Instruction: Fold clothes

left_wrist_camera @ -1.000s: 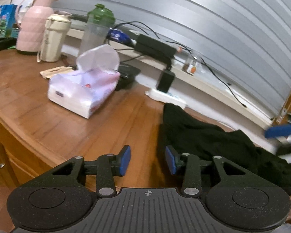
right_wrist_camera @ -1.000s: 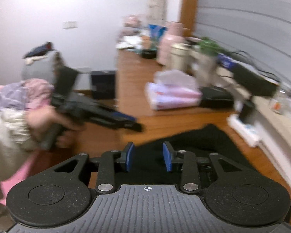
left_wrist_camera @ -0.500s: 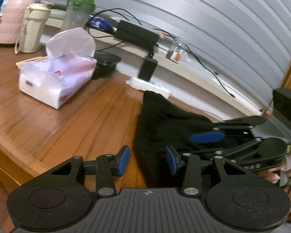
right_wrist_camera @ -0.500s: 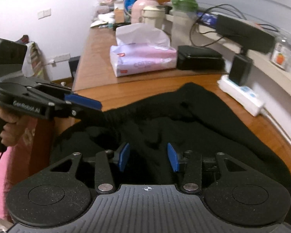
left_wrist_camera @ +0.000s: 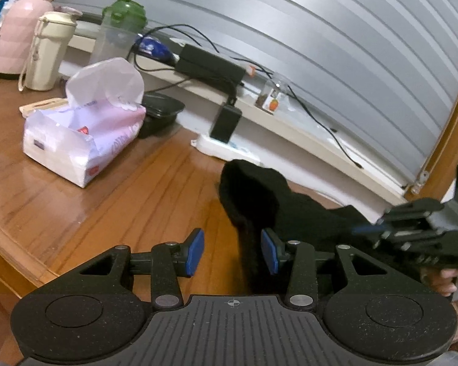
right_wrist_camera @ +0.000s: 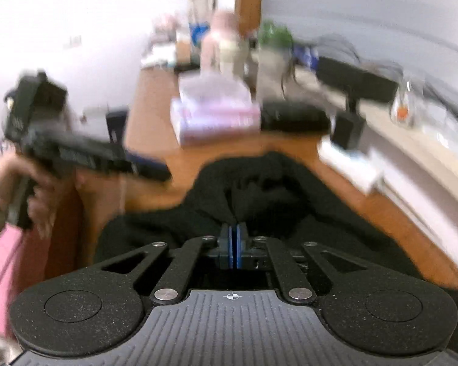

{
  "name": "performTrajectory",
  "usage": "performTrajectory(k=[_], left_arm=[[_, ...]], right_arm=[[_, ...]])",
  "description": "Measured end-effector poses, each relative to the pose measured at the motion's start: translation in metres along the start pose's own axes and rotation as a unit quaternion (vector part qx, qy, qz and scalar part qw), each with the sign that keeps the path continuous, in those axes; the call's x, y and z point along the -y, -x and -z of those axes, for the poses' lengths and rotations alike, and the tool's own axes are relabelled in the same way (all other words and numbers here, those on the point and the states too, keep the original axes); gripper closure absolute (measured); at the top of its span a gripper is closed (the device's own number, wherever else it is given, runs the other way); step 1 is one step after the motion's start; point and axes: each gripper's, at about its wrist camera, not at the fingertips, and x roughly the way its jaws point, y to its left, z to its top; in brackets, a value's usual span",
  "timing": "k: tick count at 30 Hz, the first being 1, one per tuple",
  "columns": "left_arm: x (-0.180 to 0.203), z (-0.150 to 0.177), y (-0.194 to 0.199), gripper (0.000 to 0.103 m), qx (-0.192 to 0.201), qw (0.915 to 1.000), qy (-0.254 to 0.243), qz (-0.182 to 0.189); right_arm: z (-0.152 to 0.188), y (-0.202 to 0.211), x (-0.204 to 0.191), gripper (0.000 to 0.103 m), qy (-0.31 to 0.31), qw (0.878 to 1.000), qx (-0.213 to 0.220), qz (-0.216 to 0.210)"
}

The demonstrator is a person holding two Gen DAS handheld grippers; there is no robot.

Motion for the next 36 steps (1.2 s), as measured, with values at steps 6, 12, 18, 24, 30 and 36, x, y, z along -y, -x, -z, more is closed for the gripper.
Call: performTrajectory(k=[6,12,18,24,30,36], left_arm=[[0.009,0.003,-0.012,0.050,-0.016,0.9997,-0.012,0.012],[0.022,0.004,-0.030,0.049,-0.044,0.9979,-0.047,0.011],[0.029,0.009,-0.051,0.049,-0.073,0.9939,-0.081,-0.014],[0.031,0.005,-0.061,0.054,-0.084,0.9904,-0.106,-0.026],[0.033,0.000,-0.067,0.054,-0.094,0.9875,-0.122,-0.031],[0.035,-0.001,-0.069,0.054,-0.095,0.9867,-0.127,-0.035]], right_arm=[[0.009,-0.031,-0.006,0.098,0.011,0.999,-0.037,0.016],[0.011,-0.023,0.011,0.076,-0.019,1.000,-0.009,-0.001],[0.000,-0.008,0.058,0.052,-0.059,0.997,0.034,0.033],[-0.002,-0.056,0.108,0.052,-0.015,0.991,-0.012,0.129],[0.004,-0.078,0.138,0.076,-0.038,0.992,-0.020,0.121],[0.005,-0.074,0.172,0.102,-0.093,0.977,0.006,0.191]])
